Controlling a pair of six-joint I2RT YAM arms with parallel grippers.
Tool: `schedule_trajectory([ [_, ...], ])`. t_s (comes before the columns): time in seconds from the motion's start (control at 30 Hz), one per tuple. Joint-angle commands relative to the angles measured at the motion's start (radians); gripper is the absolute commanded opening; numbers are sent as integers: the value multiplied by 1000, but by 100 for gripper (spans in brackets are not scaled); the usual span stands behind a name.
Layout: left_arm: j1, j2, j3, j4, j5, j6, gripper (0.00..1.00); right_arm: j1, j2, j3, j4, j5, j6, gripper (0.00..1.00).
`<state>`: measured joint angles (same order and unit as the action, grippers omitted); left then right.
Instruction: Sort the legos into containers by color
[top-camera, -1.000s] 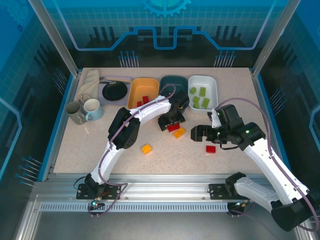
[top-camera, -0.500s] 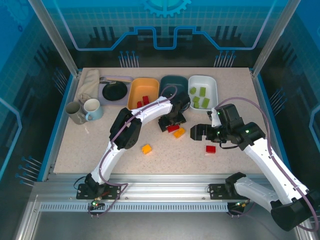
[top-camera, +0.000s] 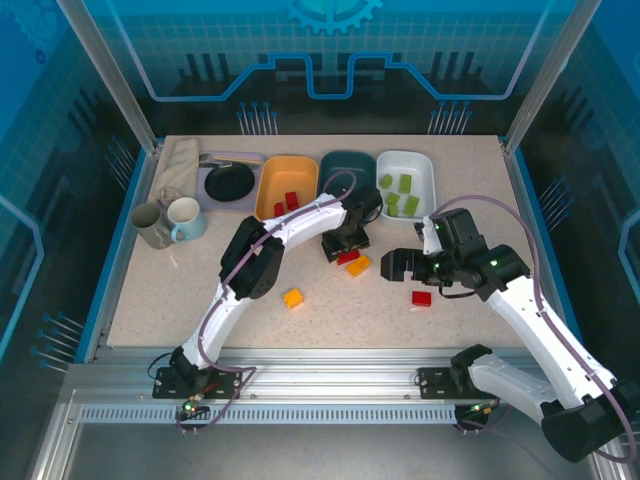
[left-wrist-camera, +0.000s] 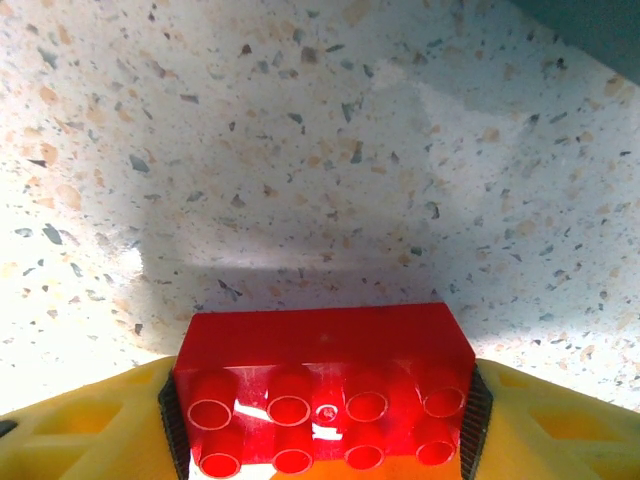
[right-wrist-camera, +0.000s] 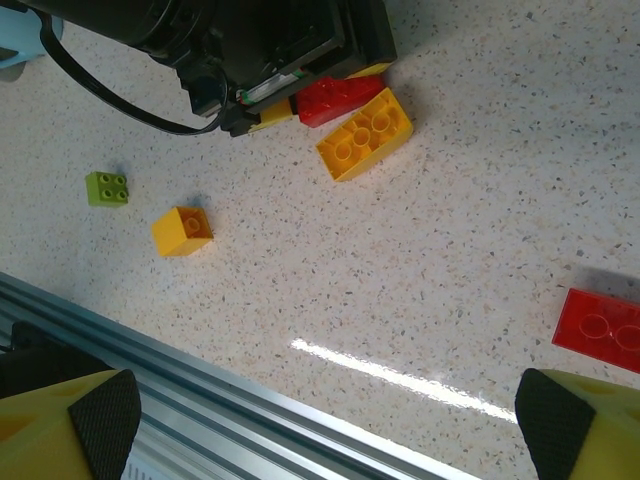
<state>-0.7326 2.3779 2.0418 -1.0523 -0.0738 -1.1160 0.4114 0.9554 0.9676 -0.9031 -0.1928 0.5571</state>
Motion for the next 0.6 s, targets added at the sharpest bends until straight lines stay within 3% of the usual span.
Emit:
schedule_trajectory([
  [0.0, -19, -56, -53, -6, -43, 28, 58, -13, -4, -12, 11, -19, -2, 99],
  [0.27, 8, -303, -177, -6, -112, 80, 57, -11, -5, 3, 41, -51, -31, 98],
  [0.43, 105, -416, -220, 23, -130, 154, 56, 22, 17, 18, 174, -121, -44, 96],
  [0.57, 209, -415, -178, 30, -125, 237, 56, 83, 83, 39, 330, -117, 0, 97],
])
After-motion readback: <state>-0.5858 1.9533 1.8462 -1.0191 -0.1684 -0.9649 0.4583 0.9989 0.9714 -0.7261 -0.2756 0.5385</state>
